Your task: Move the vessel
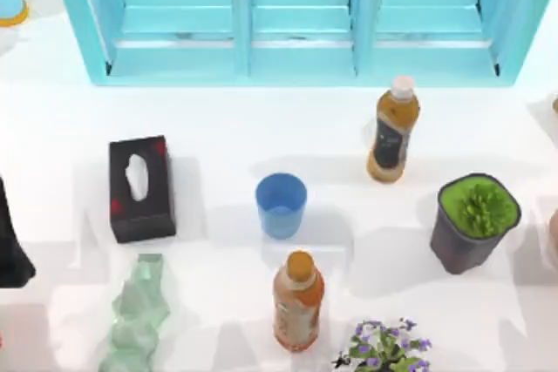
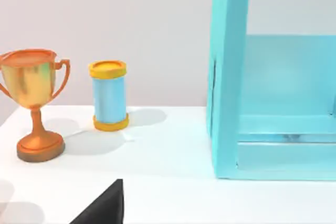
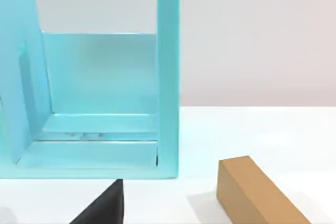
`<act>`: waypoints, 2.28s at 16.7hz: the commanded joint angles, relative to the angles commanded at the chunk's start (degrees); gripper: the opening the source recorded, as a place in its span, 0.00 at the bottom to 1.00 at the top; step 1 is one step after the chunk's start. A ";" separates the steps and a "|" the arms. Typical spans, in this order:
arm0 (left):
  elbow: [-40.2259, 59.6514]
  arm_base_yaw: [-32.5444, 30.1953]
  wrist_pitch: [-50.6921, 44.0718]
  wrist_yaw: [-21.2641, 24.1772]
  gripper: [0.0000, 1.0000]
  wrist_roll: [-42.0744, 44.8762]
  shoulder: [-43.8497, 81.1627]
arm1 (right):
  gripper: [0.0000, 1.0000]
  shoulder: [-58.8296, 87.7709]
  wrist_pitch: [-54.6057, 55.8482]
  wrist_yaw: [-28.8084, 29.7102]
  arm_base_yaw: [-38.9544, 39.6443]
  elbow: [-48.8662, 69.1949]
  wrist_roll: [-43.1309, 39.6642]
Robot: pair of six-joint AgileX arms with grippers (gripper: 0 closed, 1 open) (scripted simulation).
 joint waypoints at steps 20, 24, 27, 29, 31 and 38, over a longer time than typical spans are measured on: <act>69.47 -13.77 -51.33 -6.09 1.00 -30.96 85.27 | 1.00 0.00 0.00 0.00 0.00 0.00 0.00; 88.75 -21.86 -65.15 -5.55 1.00 -36.25 106.30 | 1.00 0.00 0.00 0.00 0.00 0.00 0.00; 102.06 -28.47 -73.26 -4.17 1.00 -38.85 116.96 | 1.00 0.00 0.00 0.00 0.00 0.00 0.00; 109.88 -32.76 -77.41 -2.99 1.00 -39.95 122.21 | 1.00 0.00 0.00 0.00 0.00 0.00 0.00; 116.48 -36.62 -80.57 -1.81 1.00 -40.60 126.42 | 1.00 0.00 0.00 0.00 0.00 0.00 0.00; 126.38 -42.77 -84.65 0.22 1.00 -41.02 131.74 | 1.00 0.00 0.00 0.00 0.00 0.00 0.00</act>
